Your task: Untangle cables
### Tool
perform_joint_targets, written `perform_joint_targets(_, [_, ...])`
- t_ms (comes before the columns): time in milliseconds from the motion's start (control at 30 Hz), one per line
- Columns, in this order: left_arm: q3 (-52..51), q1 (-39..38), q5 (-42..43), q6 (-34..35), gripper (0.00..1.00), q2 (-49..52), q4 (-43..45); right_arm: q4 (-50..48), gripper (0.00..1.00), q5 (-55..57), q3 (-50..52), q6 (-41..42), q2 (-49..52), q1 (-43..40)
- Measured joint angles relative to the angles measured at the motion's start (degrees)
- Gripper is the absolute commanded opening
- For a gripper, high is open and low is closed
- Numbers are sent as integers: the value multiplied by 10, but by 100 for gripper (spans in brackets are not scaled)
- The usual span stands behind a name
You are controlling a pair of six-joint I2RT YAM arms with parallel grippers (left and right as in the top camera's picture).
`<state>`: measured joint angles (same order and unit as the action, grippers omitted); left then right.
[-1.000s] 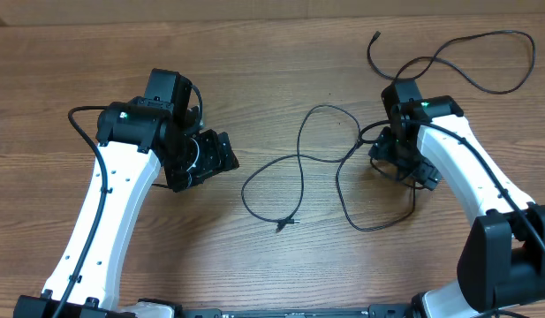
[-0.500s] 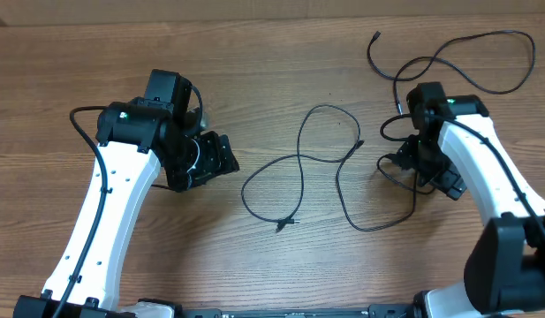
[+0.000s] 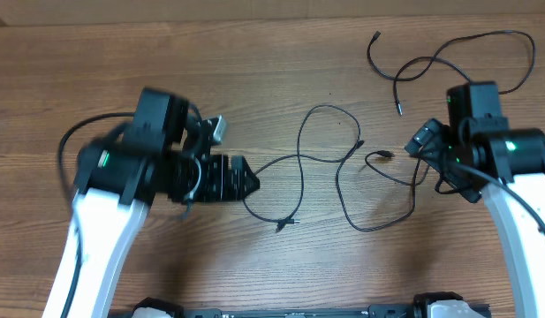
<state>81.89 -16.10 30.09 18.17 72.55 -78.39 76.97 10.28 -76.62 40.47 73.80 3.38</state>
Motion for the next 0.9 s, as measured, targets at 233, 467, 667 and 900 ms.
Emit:
perform_joint_targets(233, [0, -42, -112, 63, 100, -163, -13, 7, 100, -5, 0, 0, -71, 0])
perform_joint_targets(467, [0, -42, -192, 94, 100, -222, -17, 6, 100, -5, 0, 0, -85, 0])
perform_joint_targets(667, [0, -42, -200, 102, 99, -220, -18, 26, 100, -14, 0, 0, -85, 0])
perform_joint_targets(900, [0, -42, -194, 102, 100, -225, -33, 58, 100, -24, 0, 0, -86, 0])
